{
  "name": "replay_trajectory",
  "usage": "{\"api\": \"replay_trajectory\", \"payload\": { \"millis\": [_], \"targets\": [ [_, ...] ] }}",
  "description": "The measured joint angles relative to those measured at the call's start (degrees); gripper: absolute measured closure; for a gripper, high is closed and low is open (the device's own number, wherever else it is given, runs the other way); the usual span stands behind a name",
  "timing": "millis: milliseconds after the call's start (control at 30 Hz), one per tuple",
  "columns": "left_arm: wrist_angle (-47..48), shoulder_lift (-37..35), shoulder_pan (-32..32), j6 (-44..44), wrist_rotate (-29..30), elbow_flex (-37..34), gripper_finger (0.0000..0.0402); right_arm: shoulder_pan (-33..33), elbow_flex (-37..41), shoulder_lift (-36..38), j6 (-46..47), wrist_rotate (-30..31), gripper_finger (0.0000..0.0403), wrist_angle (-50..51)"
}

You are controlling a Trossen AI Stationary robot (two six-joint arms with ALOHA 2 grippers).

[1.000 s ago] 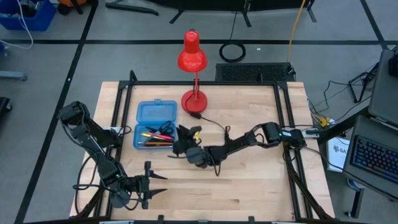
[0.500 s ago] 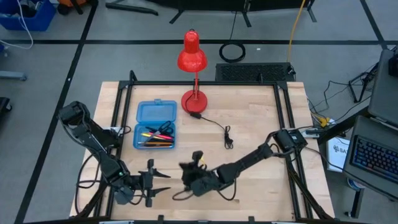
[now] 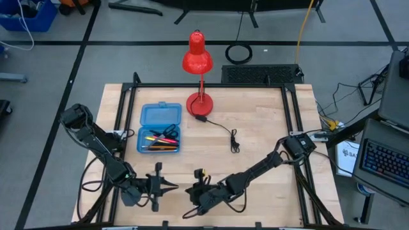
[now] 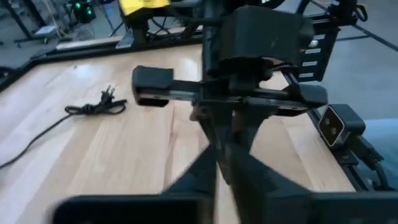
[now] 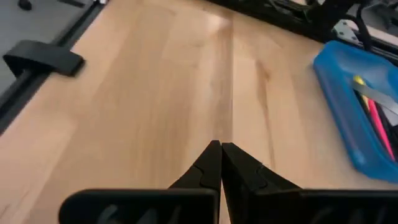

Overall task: Pick & place school supplies into a supply box
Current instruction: Return to Home Position

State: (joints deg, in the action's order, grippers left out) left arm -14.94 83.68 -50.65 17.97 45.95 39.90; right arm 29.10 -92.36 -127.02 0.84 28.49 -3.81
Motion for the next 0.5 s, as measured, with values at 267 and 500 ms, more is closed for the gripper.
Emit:
{"api": "replay_trajectory", "payload": {
  "millis": [267,500],
  "targets": [
    [-0.67,-0.41,-0.67,-4.19,0.03,0.00,0.0396,-0.06,0.00,4.84,1.32,1.73,0.0403,9.71],
    [2.16,-7.94,-3.58,-7.01,0.94,0.02,0.0390,1.09,8.00,15.71,2.91,1.70,0.0403,8.93]
  ]
}}
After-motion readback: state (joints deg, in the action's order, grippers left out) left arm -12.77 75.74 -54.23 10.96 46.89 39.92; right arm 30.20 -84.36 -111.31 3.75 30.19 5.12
